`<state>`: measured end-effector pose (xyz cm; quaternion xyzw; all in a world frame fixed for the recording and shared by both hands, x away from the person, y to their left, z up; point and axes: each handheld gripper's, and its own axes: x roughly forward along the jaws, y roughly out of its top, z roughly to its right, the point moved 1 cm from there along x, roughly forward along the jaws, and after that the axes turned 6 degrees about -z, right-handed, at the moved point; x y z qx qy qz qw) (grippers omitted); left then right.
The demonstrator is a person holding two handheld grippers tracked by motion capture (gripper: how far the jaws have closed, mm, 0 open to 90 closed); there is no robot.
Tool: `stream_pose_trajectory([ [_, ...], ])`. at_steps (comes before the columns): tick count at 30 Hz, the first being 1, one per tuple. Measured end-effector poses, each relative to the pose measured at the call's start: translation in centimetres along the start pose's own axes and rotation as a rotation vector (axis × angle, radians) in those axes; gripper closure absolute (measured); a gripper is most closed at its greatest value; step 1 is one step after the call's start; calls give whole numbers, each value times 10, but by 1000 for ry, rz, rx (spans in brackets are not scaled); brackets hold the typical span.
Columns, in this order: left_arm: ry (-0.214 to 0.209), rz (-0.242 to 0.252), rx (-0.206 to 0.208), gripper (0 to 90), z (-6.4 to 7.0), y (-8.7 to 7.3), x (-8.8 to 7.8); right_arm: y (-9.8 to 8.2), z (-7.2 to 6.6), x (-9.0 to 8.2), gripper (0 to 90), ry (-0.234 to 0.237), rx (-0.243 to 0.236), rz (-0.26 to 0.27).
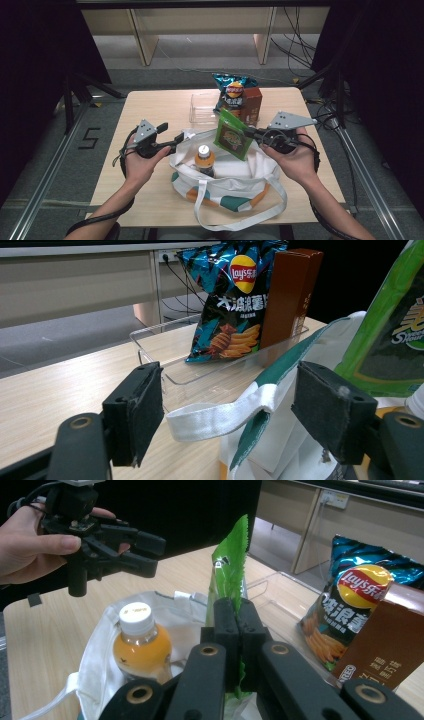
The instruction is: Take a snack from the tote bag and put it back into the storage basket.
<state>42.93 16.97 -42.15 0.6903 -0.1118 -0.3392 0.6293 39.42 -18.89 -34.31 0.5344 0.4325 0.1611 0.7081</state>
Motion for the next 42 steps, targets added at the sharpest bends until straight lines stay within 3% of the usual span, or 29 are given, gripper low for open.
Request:
stream_pose_trajectory([
  [2,0,-1,0,271,0,0,0,1,2,-2,900,12,-5,-10],
  [4,1,-3,12,271,0,0,0,2,1,-1,900,2,5,6],
  [5,0,-1,8,271,0,0,0,3,3,-1,900,-5,-14,11],
  [7,-1,-2,2,271,1,0,0,4,4,-1,900,12,-15,24],
  [9,0,-5,13,271,0,0,1,5,4,-2,900,2,5,17],
  [10,0,-6,14,271,0,0,1,6,6,-2,900,-5,-12,28],
  [11,-1,-6,5,271,0,0,1,6,5,-3,900,0,11,20],
  [14,0,-7,14,271,0,0,1,9,7,-4,900,-4,-1,28],
  [15,-1,-7,-2,271,1,-1,1,9,8,-3,900,-7,-6,40],
  [16,-1,-7,-2,271,1,-1,1,10,7,-3,900,-24,18,48],
  [17,-1,-7,0,271,1,0,1,11,10,-4,900,-21,-9,48],
  [18,0,-6,7,271,0,0,1,11,10,-4,900,-8,9,51],
  [23,-1,-7,4,273,1,-1,1,15,14,-5,900,-22,-17,53],
  [24,-1,-7,0,273,1,-1,1,15,14,-5,900,-12,0,55],
  [25,0,-8,9,273,1,-1,1,16,15,-6,900,-30,-17,54],
  [26,-4,-4,-1,273,1,-1,2,16,14,-6,900,-18,7,51],
  [32,-2,-12,2,273,2,-1,2,21,17,-5,900,-29,-12,79],
  [36,-1,-13,1,273,2,-1,2,24,17,-5,900,-37,13,85],
  [42,-2,-13,-2,273,2,-1,3,29,21,-5,900,-33,4,111],
])
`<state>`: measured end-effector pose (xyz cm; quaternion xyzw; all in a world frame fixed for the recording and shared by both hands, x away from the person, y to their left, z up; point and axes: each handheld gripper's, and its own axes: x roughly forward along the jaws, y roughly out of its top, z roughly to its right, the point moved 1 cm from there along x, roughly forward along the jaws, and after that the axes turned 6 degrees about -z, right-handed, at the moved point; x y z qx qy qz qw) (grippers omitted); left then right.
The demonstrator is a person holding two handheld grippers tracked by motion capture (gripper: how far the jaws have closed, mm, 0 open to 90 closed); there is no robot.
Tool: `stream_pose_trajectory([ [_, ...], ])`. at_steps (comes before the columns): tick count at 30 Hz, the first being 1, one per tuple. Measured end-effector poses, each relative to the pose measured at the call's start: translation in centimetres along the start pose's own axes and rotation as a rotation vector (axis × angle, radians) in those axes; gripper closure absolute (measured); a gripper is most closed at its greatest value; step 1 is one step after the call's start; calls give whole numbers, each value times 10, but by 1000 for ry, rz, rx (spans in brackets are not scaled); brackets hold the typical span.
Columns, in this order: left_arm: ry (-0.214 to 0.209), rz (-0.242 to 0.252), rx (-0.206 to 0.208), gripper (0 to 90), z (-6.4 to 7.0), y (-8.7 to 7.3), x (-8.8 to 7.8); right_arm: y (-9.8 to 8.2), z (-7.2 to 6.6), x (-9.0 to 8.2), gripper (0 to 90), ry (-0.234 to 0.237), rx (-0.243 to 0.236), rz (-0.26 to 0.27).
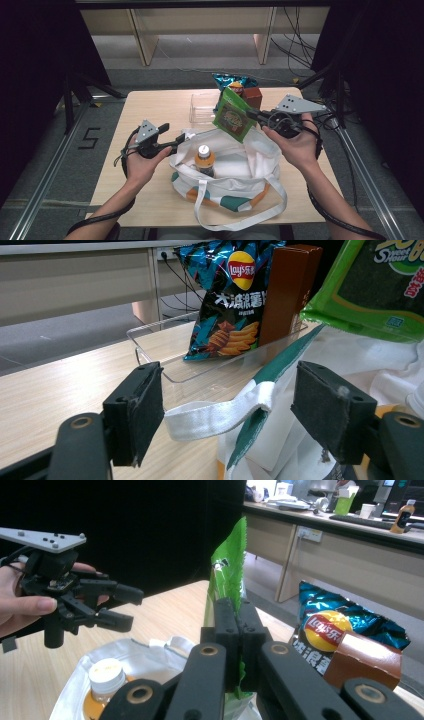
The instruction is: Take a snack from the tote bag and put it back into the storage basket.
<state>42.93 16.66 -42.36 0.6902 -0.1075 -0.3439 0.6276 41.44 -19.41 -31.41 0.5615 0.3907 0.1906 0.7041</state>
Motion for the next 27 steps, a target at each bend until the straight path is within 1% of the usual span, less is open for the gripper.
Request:
stream_pose_trajectory([
  [1,0,-1,0,273,0,0,0,0,0,0,900,0,0,0],
  [2,0,-1,1,273,0,0,0,1,0,0,900,-15,13,3],
  [4,0,-1,1,273,0,0,0,2,0,1,900,-16,11,11],
  [5,0,-1,2,273,0,0,0,2,1,1,900,-18,0,10],
  [6,0,-1,0,273,0,0,0,3,1,1,900,-10,10,12],
  [7,-1,-1,-1,273,0,0,0,4,3,2,900,-22,3,25],
  [10,0,0,0,273,0,0,0,5,4,2,900,-21,6,23],
  [12,0,-1,0,273,0,0,0,6,5,3,900,-25,3,33],
  [13,0,0,0,274,0,0,0,6,4,3,900,-18,17,31],
  [14,0,0,1,273,0,0,0,7,4,4,900,-16,16,32],
  [15,0,0,4,273,0,0,0,7,6,4,900,-22,-1,35],
  [16,0,2,4,273,0,1,0,7,5,4,900,-29,18,36],
  [17,0,3,6,273,0,1,0,8,7,5,900,-31,1,38],
  [20,0,5,6,273,-1,1,0,8,7,7,900,-35,25,38],
  [21,0,5,4,273,-1,1,0,8,9,7,900,-38,11,42],
  [22,0,5,5,273,-1,1,0,8,9,8,900,-30,20,40],
  [24,0,6,4,273,-1,1,0,8,10,10,900,-33,24,39],
  [26,1,7,4,273,-1,1,0,9,12,11,900,-46,11,48],
  [27,1,6,5,273,-1,1,0,9,13,12,900,-41,12,47],
])
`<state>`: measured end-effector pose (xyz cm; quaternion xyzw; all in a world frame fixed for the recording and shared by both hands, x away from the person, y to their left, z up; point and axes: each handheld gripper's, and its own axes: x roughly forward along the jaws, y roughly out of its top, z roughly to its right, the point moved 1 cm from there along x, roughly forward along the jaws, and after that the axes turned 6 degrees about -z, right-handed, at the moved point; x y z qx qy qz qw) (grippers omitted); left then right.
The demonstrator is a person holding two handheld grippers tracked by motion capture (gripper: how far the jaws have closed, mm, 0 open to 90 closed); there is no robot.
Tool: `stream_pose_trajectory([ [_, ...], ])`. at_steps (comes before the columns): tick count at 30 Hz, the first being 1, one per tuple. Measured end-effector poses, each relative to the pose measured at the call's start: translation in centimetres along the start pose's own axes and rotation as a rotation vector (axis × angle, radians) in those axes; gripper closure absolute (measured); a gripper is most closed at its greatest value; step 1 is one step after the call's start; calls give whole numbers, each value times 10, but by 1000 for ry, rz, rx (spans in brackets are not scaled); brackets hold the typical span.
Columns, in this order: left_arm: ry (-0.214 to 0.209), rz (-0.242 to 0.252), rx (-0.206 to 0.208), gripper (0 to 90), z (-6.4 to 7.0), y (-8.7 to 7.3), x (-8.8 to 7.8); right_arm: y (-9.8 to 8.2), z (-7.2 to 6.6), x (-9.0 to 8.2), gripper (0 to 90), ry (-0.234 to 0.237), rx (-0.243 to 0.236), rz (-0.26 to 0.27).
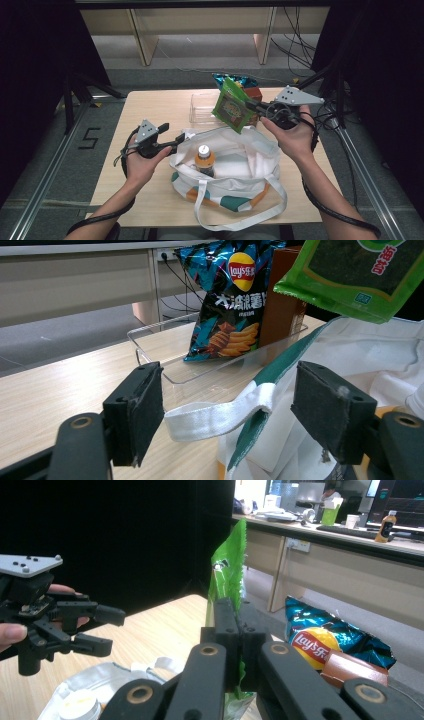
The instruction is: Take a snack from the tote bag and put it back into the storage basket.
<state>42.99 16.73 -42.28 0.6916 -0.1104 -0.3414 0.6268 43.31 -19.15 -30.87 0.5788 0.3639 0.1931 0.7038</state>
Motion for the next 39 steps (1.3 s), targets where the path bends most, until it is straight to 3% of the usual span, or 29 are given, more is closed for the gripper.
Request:
stream_pose_trajectory([
  [3,0,-1,0,273,0,0,0,1,0,2,900,1,26,4],
  [8,0,1,-1,273,0,0,0,2,5,4,900,-15,6,14],
  [11,-1,0,-1,273,0,0,0,2,6,7,900,-11,35,10],
  [12,-1,0,-2,273,0,0,0,2,8,8,900,-22,13,17],
  [16,0,1,3,273,0,0,0,2,9,12,900,-15,33,18],
  [29,-1,2,-1,273,0,1,0,-1,17,23,900,-44,20,3],
  [32,0,1,2,273,-1,1,-1,-2,17,26,900,-41,39,-2],
  [38,-1,2,3,273,-1,1,-1,-3,20,31,900,-54,20,0],
  [39,-1,2,2,273,-1,1,-1,-3,20,31,900,-56,37,-2],
])
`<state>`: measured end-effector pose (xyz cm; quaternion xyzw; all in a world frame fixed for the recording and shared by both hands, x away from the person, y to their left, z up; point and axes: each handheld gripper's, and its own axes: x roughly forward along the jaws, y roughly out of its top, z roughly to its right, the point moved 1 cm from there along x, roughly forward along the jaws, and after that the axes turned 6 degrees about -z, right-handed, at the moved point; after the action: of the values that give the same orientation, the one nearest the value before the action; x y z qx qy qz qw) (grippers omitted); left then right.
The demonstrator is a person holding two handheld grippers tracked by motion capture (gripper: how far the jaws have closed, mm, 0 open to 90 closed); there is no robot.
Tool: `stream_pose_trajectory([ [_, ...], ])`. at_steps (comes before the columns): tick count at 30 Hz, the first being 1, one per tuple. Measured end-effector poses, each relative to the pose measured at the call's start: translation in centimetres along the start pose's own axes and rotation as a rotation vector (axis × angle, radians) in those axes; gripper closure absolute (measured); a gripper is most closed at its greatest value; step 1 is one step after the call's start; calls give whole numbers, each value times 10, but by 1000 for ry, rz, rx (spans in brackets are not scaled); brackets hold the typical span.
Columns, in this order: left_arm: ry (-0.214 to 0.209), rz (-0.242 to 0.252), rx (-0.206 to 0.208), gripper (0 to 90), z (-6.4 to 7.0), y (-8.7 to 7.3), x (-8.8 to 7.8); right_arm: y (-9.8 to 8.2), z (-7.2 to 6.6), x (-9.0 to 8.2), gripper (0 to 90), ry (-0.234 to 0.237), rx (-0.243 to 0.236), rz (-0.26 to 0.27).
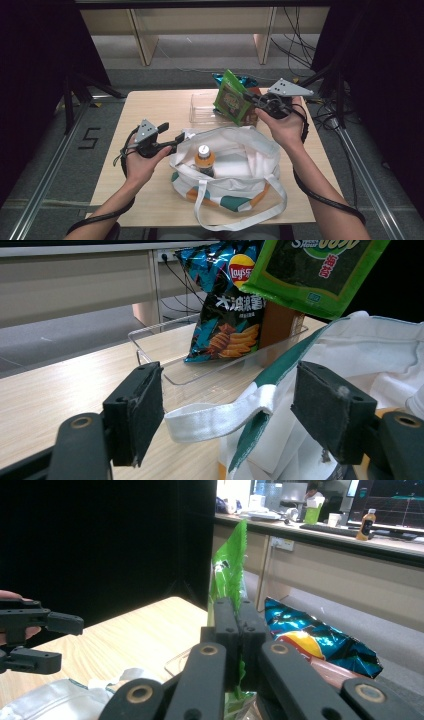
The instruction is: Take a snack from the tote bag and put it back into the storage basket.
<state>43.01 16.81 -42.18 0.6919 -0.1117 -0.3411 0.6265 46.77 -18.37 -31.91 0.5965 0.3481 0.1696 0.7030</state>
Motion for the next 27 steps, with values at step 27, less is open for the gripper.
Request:
stream_pose_trajectory([
  [27,0,-1,-9,273,0,0,1,-2,10,18,900,-24,-3,-5],
])
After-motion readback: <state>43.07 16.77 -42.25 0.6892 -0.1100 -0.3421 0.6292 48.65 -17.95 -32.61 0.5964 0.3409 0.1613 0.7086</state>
